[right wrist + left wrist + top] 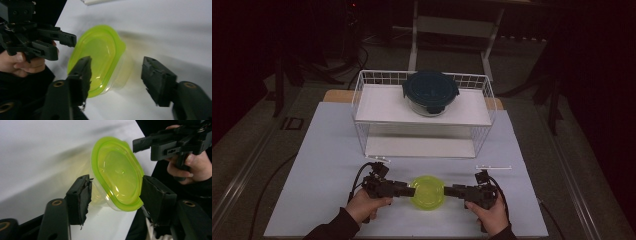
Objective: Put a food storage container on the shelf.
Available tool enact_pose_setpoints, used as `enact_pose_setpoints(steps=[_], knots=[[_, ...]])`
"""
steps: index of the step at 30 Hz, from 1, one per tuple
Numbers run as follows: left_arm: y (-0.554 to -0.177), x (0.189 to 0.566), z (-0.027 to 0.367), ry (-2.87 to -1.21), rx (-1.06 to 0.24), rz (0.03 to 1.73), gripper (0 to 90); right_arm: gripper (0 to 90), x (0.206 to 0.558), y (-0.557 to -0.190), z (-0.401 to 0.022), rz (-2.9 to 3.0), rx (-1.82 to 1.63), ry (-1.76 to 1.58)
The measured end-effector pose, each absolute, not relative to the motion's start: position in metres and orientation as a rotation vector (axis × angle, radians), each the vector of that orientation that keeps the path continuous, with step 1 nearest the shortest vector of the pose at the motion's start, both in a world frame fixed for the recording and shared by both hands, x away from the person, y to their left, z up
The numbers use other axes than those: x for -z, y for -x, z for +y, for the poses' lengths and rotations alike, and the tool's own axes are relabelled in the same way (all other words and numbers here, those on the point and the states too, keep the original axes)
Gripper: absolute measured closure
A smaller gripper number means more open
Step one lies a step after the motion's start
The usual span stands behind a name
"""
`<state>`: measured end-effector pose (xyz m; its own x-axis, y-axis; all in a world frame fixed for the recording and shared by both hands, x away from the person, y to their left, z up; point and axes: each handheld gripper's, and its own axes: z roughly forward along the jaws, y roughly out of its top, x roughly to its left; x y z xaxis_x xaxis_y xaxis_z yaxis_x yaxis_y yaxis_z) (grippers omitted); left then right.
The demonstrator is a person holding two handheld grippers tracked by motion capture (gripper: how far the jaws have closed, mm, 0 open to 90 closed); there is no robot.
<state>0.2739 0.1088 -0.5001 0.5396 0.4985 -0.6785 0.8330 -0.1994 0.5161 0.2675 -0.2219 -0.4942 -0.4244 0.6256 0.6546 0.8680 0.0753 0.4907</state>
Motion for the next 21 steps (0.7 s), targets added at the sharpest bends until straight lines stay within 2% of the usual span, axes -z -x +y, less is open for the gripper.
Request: enact_pose_setpoints(steps=[4,6,9,13,21], knots=[[-0.275,0.504,0.106,-1.87,0.446,1.135,56.9,56.4,0.501,-0.268,-0.217,-2.028,1.205,1.526],[-0.275,0.506,0.105,-1.896,0.455,1.145,61.1,59.2,0.504,-0.268,-0.215,-2.008,1.187,1.526],[-0.273,0.508,0.104,-1.9,0.46,1.14,63.9,63.4,0.504,-0.265,-0.213,-2.017,1.175,1.527],[-0.272,0.507,0.099,-1.897,0.467,1.15,69.5,73.1,0.503,-0.261,-0.21,-2.026,1.165,1.517],[-0.266,0.505,0.1,-1.877,0.5,1.171,76.6,78.8,0.499,-0.255,-0.209,-2.023,1.177,1.524]])
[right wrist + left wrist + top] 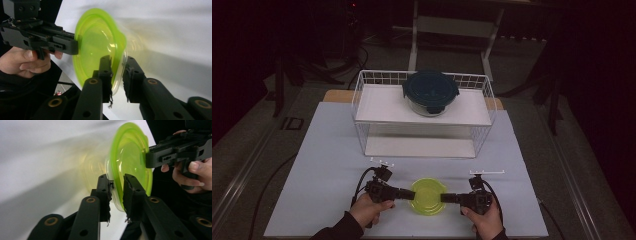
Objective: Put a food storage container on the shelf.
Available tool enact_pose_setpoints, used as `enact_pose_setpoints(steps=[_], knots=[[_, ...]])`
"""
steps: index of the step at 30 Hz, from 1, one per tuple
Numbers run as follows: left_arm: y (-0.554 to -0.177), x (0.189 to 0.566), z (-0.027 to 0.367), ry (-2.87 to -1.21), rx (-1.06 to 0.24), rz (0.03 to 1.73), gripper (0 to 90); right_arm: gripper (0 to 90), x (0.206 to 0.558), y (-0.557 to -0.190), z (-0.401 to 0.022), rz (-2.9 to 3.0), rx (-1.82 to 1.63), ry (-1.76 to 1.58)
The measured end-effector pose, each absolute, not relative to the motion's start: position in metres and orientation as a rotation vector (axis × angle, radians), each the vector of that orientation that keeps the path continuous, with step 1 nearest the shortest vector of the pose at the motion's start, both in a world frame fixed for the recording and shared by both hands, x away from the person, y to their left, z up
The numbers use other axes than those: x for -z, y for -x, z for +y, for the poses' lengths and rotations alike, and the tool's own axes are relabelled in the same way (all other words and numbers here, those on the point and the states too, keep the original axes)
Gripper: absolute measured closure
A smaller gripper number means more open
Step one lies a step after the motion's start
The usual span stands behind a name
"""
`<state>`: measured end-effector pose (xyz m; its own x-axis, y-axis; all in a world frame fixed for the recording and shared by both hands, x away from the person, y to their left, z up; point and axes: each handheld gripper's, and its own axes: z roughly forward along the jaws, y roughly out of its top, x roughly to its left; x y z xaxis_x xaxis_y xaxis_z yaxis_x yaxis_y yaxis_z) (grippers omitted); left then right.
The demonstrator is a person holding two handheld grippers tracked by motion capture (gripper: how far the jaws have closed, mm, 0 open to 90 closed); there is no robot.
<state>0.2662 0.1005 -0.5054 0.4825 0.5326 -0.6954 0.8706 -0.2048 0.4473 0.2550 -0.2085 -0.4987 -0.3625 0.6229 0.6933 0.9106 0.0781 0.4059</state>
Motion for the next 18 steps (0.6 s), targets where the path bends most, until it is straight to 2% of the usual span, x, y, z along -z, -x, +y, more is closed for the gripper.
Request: enact_pose_setpoints(steps=[5,18], knots=[[-0.262,0.503,0.101,-1.885,0.49,1.159,80.4,81.1,0.493,-0.25,-0.206,-2.09,1.184,1.514],[-0.262,0.483,0.104,-1.841,0.446,1.13,80.8,81.3,0.473,-0.25,-0.206,-2.134,1.273,1.503]])
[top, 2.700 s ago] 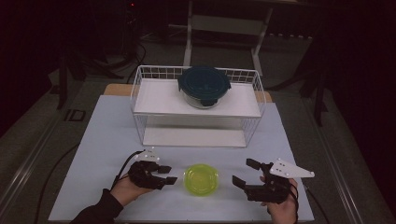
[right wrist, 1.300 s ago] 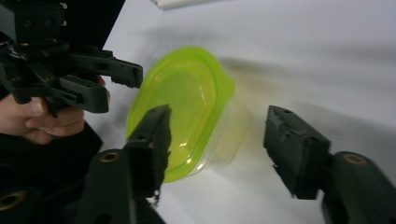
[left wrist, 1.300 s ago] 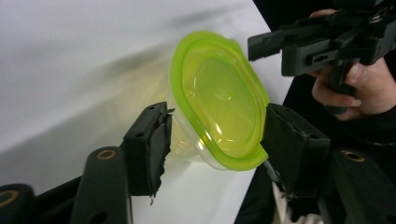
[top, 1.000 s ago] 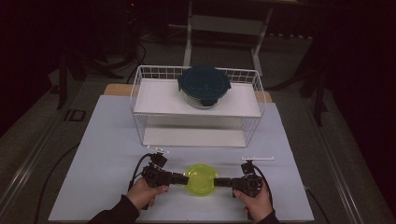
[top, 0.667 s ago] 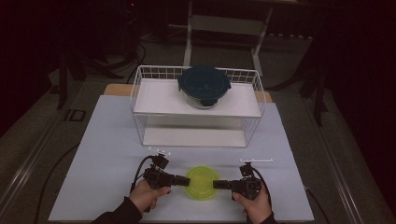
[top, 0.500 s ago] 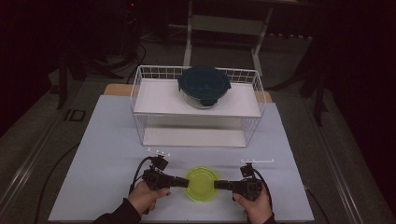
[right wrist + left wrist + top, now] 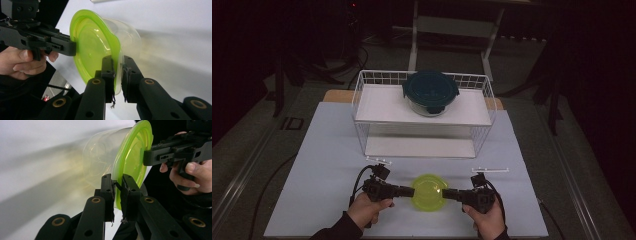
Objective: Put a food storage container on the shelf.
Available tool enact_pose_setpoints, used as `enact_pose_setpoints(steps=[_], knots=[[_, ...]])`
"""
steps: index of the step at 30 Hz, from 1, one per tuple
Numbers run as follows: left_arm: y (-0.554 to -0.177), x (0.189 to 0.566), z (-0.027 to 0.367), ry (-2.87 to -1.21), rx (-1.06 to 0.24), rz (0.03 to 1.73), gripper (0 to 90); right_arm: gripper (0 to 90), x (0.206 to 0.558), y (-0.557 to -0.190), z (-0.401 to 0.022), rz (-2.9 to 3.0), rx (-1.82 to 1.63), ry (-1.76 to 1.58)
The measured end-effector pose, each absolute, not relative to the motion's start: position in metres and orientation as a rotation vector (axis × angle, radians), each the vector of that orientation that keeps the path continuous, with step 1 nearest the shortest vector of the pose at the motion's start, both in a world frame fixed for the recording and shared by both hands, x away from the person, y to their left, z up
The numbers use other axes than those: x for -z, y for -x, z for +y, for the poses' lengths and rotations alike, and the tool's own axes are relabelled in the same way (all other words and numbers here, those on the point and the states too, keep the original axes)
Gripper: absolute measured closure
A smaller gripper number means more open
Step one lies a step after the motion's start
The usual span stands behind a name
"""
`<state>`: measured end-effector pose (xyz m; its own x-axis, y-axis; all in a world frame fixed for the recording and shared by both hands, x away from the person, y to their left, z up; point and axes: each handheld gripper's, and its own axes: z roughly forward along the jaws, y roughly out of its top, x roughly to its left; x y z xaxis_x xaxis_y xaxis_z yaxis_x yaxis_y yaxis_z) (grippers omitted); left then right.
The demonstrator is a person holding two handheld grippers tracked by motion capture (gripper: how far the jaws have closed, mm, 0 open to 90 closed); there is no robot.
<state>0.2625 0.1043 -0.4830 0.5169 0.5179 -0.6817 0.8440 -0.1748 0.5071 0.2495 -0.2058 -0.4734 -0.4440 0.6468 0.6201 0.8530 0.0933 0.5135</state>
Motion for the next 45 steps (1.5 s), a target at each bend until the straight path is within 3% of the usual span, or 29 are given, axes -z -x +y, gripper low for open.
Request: enact_pose_setpoints(steps=[24,45], knots=[[-0.274,0.41,0.118,-1.771,0.333,1.046,81.2,81.3,0.397,-0.264,-0.197,-2.216,1.453,1.431],[-0.295,0.32,0.126,-1.729,0.225,1.004,81.3,81.4,0.31,-0.288,-0.19,-2.255,1.621,1.363]])
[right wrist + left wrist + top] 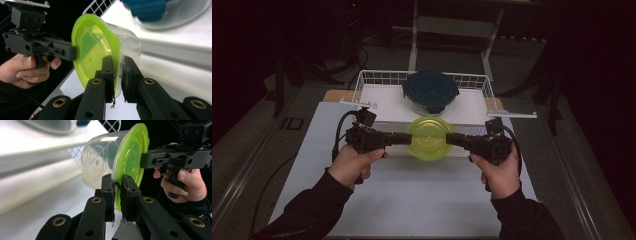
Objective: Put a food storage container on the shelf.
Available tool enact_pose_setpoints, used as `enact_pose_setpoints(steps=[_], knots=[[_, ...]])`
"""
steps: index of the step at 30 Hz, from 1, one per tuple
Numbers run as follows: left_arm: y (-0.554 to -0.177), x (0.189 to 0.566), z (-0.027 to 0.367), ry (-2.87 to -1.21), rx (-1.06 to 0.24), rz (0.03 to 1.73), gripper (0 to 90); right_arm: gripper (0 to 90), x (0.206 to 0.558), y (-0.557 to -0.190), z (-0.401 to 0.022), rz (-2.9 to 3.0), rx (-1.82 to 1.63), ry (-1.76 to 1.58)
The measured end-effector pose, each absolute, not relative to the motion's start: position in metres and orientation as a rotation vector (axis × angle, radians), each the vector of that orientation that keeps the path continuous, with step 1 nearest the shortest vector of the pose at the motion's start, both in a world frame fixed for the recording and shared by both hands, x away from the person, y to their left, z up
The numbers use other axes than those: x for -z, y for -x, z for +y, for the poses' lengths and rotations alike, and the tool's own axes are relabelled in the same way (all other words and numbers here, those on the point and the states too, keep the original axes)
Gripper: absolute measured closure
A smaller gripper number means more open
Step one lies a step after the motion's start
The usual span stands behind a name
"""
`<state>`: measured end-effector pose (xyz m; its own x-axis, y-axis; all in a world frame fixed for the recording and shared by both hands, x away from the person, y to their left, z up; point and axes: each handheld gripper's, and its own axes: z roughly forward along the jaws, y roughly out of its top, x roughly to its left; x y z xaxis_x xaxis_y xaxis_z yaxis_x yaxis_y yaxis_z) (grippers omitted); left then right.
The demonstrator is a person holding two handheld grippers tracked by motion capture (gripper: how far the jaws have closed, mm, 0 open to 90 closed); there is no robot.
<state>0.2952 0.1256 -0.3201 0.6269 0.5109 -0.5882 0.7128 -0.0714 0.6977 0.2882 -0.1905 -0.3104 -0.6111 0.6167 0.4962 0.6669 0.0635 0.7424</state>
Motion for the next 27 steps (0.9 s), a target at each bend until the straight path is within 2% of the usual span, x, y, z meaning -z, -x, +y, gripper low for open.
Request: enact_pose_setpoints(steps=[17,27], knots=[[-0.332,0.266,0.125,-1.71,0.162,0.998,81.4,81.1,0.259,-0.326,-0.187,-2.264,1.704,1.381],[-0.363,0.255,0.119,-1.68,0.162,1.011,81.3,81.0,0.243,-0.354,-0.189,-2.263,1.718,1.429]])
